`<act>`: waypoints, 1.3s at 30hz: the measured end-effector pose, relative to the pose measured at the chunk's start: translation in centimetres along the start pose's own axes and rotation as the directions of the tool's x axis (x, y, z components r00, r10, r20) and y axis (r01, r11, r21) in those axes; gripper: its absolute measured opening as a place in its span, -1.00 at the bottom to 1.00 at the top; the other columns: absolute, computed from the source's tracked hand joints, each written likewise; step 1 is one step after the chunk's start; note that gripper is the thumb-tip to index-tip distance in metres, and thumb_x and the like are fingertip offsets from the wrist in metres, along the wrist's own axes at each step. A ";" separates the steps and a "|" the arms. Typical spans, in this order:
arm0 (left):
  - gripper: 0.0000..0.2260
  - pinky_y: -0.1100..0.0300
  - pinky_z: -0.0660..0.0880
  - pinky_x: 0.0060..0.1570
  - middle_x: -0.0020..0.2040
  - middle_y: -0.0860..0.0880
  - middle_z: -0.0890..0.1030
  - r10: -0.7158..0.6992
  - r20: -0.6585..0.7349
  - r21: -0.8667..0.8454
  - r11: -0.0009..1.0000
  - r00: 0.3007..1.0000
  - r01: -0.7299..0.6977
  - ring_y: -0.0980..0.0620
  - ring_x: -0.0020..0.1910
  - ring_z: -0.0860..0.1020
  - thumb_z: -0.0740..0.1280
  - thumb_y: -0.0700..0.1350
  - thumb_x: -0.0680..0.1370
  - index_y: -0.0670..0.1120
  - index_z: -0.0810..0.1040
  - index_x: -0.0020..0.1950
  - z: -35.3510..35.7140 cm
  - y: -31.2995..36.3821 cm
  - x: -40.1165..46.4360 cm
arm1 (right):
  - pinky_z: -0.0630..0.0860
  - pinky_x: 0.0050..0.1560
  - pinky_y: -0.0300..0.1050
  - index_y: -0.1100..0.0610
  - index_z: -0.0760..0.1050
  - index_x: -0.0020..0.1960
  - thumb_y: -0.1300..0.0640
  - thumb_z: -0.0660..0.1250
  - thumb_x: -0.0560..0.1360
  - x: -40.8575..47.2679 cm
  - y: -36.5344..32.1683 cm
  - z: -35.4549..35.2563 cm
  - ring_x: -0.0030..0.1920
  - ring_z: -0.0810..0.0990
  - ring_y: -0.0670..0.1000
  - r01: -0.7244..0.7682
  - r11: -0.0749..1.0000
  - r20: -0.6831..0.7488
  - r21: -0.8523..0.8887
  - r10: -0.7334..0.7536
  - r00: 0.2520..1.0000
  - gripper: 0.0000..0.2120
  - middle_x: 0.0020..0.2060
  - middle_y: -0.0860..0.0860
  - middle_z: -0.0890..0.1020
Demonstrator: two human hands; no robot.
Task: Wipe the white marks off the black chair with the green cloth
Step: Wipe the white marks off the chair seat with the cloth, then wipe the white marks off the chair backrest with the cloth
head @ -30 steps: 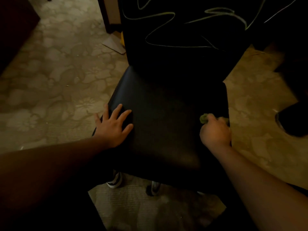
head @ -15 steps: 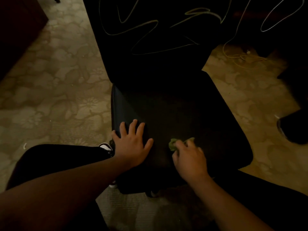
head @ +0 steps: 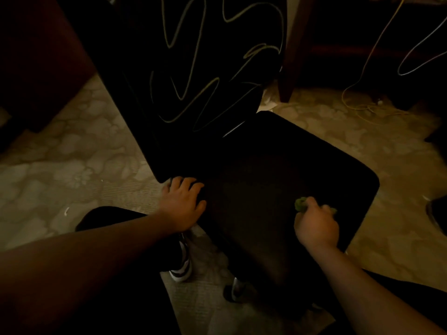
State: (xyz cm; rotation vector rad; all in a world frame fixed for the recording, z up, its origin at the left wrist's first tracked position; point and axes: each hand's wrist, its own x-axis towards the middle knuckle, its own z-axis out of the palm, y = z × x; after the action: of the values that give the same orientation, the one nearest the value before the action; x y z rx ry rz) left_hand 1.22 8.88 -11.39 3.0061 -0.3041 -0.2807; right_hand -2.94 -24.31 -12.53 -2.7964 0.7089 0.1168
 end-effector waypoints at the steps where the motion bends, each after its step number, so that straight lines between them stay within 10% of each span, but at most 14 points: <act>1: -0.31 -0.19 0.23 0.47 0.54 -0.02 0.35 0.009 -0.008 0.008 1.000 1.000 -0.009 -0.16 0.53 0.23 -0.07 0.34 0.53 0.07 0.33 0.57 -0.3 -0.5 -0.4 | 0.58 0.01 0.07 -0.06 0.39 0.31 -0.01 0.25 0.58 -0.8 -0.9 0.3 0.00 0.56 0.19 0.039 0.999 0.002 -0.006 -0.039 0.999 -0.69 0.15 0.15 0.49; 14: -0.46 -0.07 0.47 0.29 0.31 0.00 0.56 0.012 -0.154 0.014 1.000 0.988 -0.010 -0.11 0.34 0.42 0.06 0.27 0.58 0.07 0.55 0.41 -7.4 -5.2 -5.7 | 0.53 0.09 0.06 -0.01 0.51 0.19 0.07 0.32 0.55 -8.0 -12.9 3.3 0.08 0.57 0.15 0.470 0.834 0.081 0.289 -0.510 0.856 -0.78 0.05 0.00 0.48; 27: -0.74 0.22 0.33 0.15 0.12 0.08 0.55 -0.048 -0.642 -0.165 0.983 0.765 -0.077 0.08 0.20 0.40 0.27 0.04 0.66 0.02 0.61 0.28 -23.0 -9.2 -7.1 | 0.53 0.18 0.15 -0.09 0.45 0.29 0.07 0.25 0.58 -6.6 -28.3 -14.6 0.09 0.51 -0.05 0.801 0.306 -0.588 0.515 -0.554 0.590 -0.71 0.08 -0.14 0.40; 34: -0.83 0.45 0.50 -0.07 0.23 -0.02 0.38 -0.397 -0.710 -0.629 0.728 0.582 -0.271 0.16 0.05 0.50 0.31 -0.11 0.68 0.01 0.40 0.24 -31.7 -5.9 -5.6 | 0.50 0.13 0.13 0.00 0.48 0.28 0.09 0.19 0.58 -6.6 -35.8 -24.2 0.08 0.45 0.03 0.937 0.223 -0.790 0.268 -0.506 0.346 -0.71 0.07 0.01 0.42; 39: -0.69 -0.02 0.58 0.22 0.36 -0.03 0.43 -0.499 -0.691 -0.713 0.591 0.523 -0.377 0.00 0.26 0.54 0.23 -0.08 0.70 0.10 0.24 0.40 -33.2 -4.9 -3.7 | 0.51 0.15 0.09 0.06 0.56 0.22 0.16 0.24 0.57 -6.0 -39.5 -27.0 0.13 0.44 0.08 0.965 0.197 -0.762 0.175 -0.594 0.259 -0.75 0.13 0.07 0.45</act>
State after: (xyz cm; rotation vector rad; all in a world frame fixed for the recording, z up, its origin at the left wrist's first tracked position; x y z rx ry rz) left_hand 5.04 17.37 21.11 1.8245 0.0790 0.8716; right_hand 11.12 4.87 23.20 -2.0426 -0.7587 -1.0016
